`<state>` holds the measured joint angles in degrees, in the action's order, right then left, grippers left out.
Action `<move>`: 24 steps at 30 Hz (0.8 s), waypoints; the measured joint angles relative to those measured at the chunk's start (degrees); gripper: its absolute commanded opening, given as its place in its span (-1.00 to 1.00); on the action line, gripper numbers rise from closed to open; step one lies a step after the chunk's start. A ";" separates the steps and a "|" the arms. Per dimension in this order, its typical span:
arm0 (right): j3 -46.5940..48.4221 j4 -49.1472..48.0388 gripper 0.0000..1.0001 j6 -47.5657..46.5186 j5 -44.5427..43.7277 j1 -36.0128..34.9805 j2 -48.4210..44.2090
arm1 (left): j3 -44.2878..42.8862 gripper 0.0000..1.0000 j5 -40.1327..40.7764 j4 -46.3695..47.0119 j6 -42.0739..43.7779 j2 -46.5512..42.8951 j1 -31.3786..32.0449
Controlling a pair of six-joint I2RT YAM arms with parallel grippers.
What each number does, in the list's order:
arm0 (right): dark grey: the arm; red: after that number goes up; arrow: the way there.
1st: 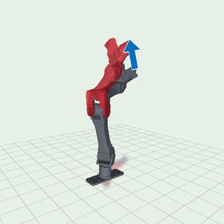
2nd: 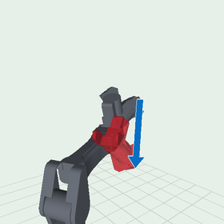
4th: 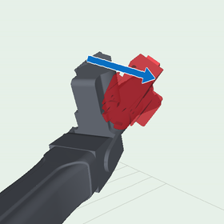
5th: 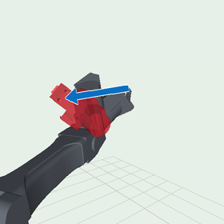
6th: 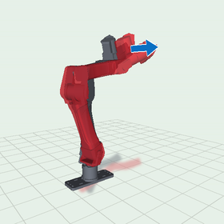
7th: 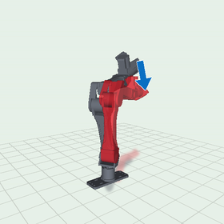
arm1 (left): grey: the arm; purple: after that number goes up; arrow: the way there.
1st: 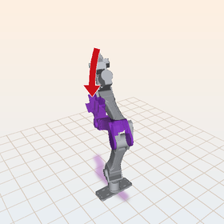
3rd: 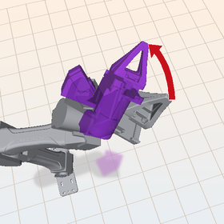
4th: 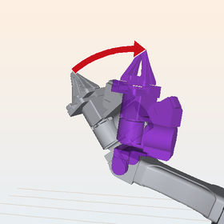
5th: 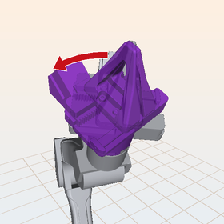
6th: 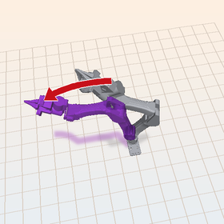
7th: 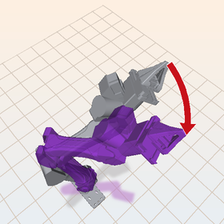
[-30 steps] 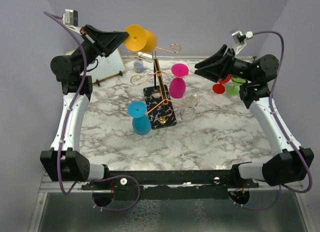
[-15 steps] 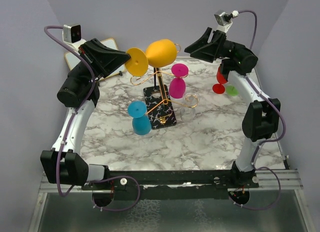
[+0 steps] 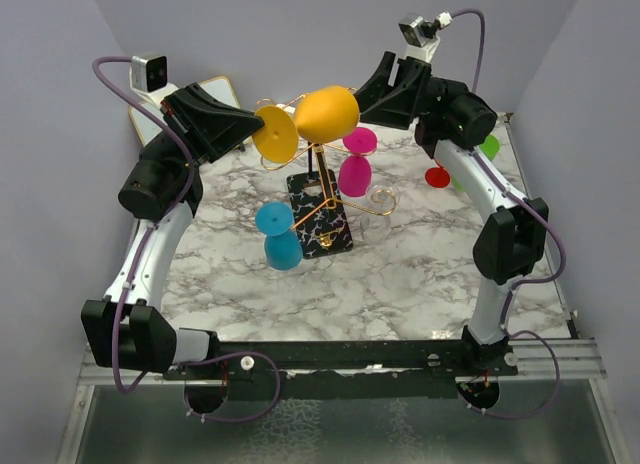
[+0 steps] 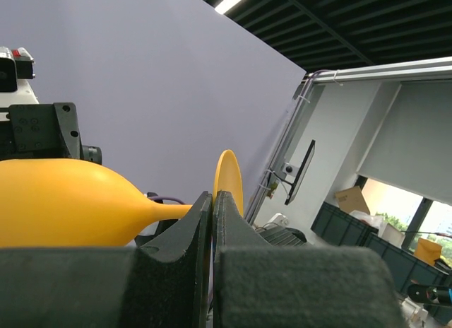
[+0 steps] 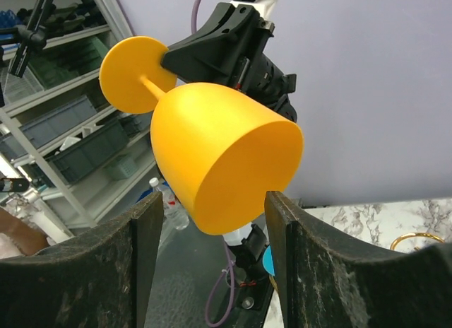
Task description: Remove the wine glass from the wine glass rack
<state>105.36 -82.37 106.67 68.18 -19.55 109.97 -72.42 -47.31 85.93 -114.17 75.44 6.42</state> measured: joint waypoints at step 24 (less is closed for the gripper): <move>-8.92 -0.20 -0.96 -2.73 -1.18 -4.33 -10.45 | 5.20 0.30 1.77 -0.22 1.53 -0.13 0.39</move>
<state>96.44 -82.56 103.94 67.00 -23.88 99.53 -67.22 -45.54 85.71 -112.64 75.31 6.81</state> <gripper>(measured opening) 0.054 0.534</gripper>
